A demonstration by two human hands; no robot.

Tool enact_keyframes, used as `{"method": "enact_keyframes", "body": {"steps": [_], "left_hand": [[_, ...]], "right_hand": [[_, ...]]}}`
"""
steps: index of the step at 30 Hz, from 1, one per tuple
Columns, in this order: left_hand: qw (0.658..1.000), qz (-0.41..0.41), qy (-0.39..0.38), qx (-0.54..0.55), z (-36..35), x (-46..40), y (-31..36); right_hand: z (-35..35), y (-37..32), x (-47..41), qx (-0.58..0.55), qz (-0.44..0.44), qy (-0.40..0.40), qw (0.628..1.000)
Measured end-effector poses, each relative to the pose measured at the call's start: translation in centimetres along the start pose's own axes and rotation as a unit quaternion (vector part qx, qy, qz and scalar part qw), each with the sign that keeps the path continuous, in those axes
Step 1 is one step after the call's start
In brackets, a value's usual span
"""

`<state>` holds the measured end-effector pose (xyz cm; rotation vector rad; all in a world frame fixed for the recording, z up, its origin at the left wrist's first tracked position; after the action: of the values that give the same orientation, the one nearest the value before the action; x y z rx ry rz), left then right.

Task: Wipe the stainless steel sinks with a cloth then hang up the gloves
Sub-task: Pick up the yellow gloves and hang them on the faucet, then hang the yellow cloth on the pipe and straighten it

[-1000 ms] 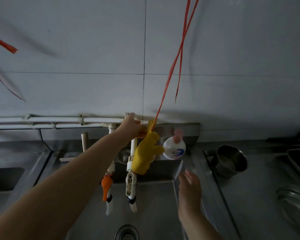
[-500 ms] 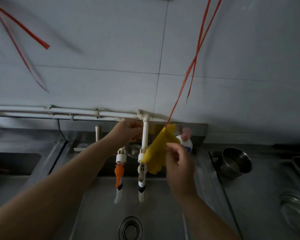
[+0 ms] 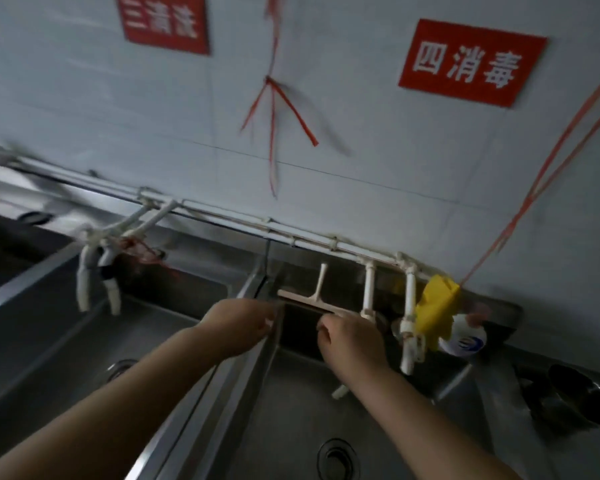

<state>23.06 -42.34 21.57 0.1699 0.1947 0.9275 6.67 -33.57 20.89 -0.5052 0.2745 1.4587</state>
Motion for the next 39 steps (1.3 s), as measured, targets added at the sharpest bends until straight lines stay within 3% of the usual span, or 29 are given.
{"method": "enact_keyframes", "body": {"steps": [8,16,21,28,39], "left_hand": [[0.996,0.067,0.001,-0.061,6.0,17.2,-19.1],[0.967,0.23,0.052,-0.091,13.0,36.3,-37.4],[0.948,0.292,0.073,-0.103,15.3,43.2,-44.6],[0.937,0.323,0.073,-0.112,15.9,45.5,-52.3],[0.93,0.347,0.043,-0.111,17.1,38.4,-68.7]], "right_hand": [[-5.7,-21.9,1.3,0.018,0.069,-0.155,0.985],[-9.8,-46.4,2.2,-0.016,0.163,-0.205,0.965],[-11.8,-56.0,1.7,-0.07,0.204,-0.215,0.952],[-16.9,-63.5,-2.6,-0.083,0.219,-0.226,0.945],[-27.8,-72.3,-17.0,-0.08,0.211,-0.247,0.942]]}}
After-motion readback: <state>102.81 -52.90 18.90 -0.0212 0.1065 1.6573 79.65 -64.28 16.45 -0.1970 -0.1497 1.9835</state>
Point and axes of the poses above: each hand's wrist, its own x-axis away from the middle knuckle, its own z-axis out of the back of the hand, y = z × x, the point moved 3 cm from there along -x, towards the middle knuckle, and after that the axes turned 12 degrees about y, right-handed, at the moved point
